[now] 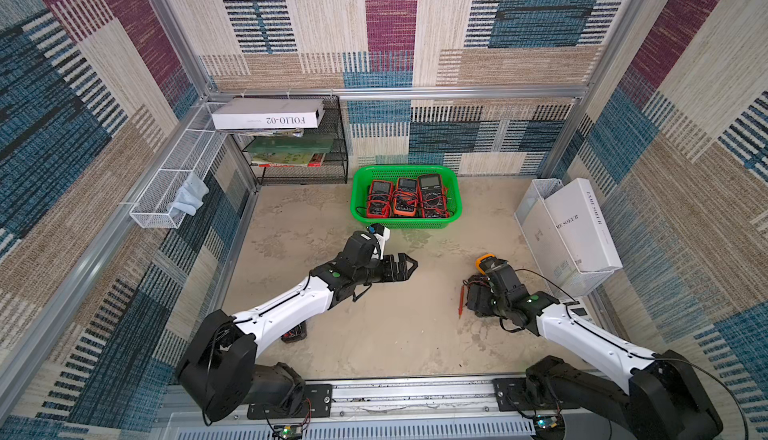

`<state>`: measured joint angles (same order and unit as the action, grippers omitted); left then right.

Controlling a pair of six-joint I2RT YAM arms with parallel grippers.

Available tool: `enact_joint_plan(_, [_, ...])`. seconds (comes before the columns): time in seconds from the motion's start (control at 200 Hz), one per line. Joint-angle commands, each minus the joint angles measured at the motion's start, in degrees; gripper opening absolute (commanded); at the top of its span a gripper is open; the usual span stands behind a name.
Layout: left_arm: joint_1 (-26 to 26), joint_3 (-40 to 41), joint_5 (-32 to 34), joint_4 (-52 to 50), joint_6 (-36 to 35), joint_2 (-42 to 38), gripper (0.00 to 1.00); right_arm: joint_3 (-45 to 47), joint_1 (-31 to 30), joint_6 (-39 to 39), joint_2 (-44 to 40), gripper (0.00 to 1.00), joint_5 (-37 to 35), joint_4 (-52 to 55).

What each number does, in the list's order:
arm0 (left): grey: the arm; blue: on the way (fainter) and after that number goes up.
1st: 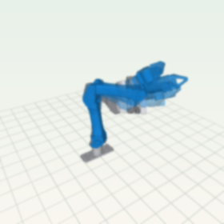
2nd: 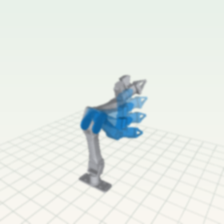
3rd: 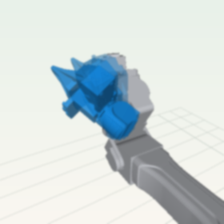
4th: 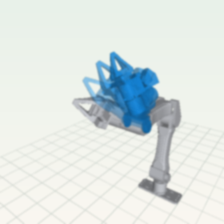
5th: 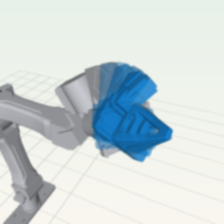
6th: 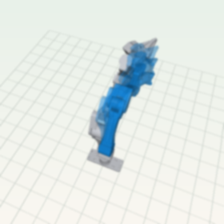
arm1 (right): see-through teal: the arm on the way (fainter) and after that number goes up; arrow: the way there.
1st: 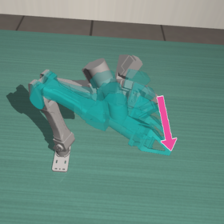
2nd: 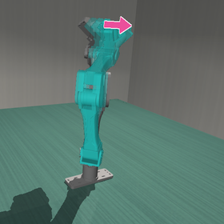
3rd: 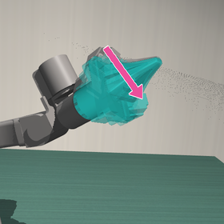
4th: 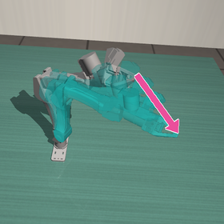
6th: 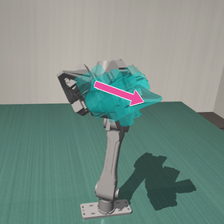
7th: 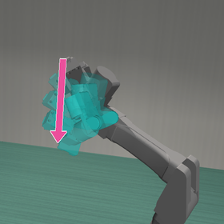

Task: Put the multimeter into the basket
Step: Pick up the multimeter from the center of the board.

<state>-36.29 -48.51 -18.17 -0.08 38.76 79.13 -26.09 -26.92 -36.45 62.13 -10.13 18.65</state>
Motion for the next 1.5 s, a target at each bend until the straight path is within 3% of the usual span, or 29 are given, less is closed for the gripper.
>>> enact_joint_plan(0.0, [-0.12, -0.53, -0.84, 1.77, -0.27, 0.54, 1.0, -0.02, -0.02, 0.5, 0.61, 1.0, 0.68, -1.69])
enact_joint_plan(0.2, [-0.15, -0.45, -0.81, 2.44, 0.0, 1.02, 1.0, 0.33, 0.0, 0.97, 1.52, 0.93, 1.26, -2.62])
enact_joint_plan(0.541, [-0.14, -0.28, -0.37, 2.63, 0.13, 0.8, 1.0, 0.59, -0.16, 1.72, 2.1, 0.67, 2.21, -4.1])
enact_joint_plan(0.676, [-0.09, -0.41, 0.28, 2.12, 0.24, 0.26, 1.0, 0.6, -0.42, 1.99, 2.12, 0.62, 2.9, -4.71])
enact_joint_plan(1.493, [1.87, -2.2, 13.19, -8.33, -1.49, -6.0, 1.0, -11.54, -7.31, 2.88, 4.62, 0.6, 3.41, -3.26])
